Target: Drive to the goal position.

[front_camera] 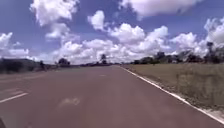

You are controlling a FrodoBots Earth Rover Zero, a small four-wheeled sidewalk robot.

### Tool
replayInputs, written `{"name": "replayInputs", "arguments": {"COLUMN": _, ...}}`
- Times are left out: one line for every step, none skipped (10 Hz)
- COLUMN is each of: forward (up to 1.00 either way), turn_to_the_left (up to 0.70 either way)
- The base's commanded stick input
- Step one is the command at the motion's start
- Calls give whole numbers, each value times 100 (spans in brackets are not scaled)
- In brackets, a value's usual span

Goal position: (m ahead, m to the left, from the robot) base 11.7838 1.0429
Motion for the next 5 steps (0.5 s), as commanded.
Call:
{"name": "replayInputs", "arguments": {"forward": 100, "turn_to_the_left": 0}}
{"name": "replayInputs", "arguments": {"forward": 100, "turn_to_the_left": 0}}
{"name": "replayInputs", "arguments": {"forward": 100, "turn_to_the_left": 0}}
{"name": "replayInputs", "arguments": {"forward": 100, "turn_to_the_left": 0}}
{"name": "replayInputs", "arguments": {"forward": 100, "turn_to_the_left": 0}}
